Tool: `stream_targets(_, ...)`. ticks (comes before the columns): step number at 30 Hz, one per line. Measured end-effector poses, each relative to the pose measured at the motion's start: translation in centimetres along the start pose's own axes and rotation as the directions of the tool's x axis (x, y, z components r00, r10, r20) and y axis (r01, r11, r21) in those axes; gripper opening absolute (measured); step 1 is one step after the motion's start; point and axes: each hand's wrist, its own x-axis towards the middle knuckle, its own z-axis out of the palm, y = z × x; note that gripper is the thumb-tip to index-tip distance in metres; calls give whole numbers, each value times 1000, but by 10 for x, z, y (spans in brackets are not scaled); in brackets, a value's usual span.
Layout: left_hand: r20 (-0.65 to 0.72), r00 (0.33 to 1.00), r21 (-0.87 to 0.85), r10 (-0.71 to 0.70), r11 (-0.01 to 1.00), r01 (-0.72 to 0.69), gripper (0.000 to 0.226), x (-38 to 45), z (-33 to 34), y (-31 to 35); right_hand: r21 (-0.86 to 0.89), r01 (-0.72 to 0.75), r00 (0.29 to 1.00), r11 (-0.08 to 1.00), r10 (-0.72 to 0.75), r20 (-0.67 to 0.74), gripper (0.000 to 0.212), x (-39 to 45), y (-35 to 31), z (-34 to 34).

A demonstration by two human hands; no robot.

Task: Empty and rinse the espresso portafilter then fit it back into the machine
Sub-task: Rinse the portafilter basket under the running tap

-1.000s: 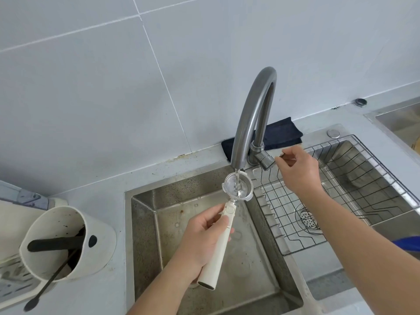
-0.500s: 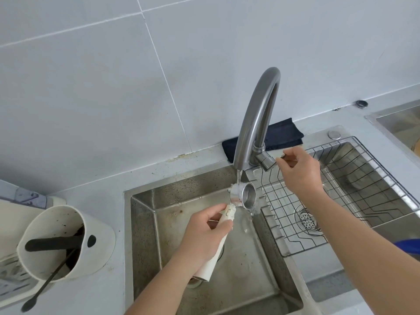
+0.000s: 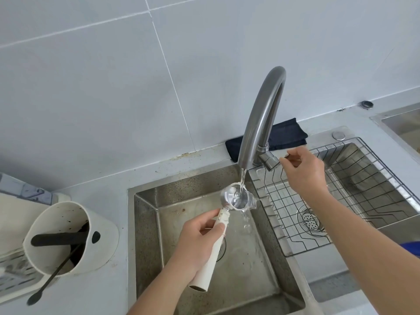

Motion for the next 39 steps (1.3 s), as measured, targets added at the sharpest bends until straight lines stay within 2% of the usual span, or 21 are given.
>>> stream_targets(5,-4,998,-142,-62,988,61,28,-3,-4,-2,-9,3,1000,1000,-3,6,11,1,0,0)
stream_targets(10,6,999,-128,-50,990,51,31,-2,-10,-2,-10,15,1000,1000,-15,0,12,1,1,1)
stream_targets(14,-48,998,50,31,998,-28,34,-4,-17,2,-11,11,1000,1000,-11,-2,11,0,0,1)
stream_targets(21,-125,972,300,202,941,-157,41,-5,-27,5,-7,10,1000,1000,-10,3,12,0,-1,0)
stream_targets(27,-177,942,374,284,905,-202,41,-7,-31,4,-8,7,1000,1000,-7,7,13,0,-2,0)
stream_targets(30,-200,931,365,304,905,-217,42,-8,-33,4,-13,5,1000,1000,-5,5,12,-1,-2,0)
stream_targets(34,-225,938,311,263,932,-187,34,-9,-36,0,-16,1,1000,1000,-1,7,11,-1,-2,0)
stream_targets(39,-250,962,67,106,993,-92,33,-10,-33,-4,-25,-1,1000,1000,1,8,11,-1,-4,0)
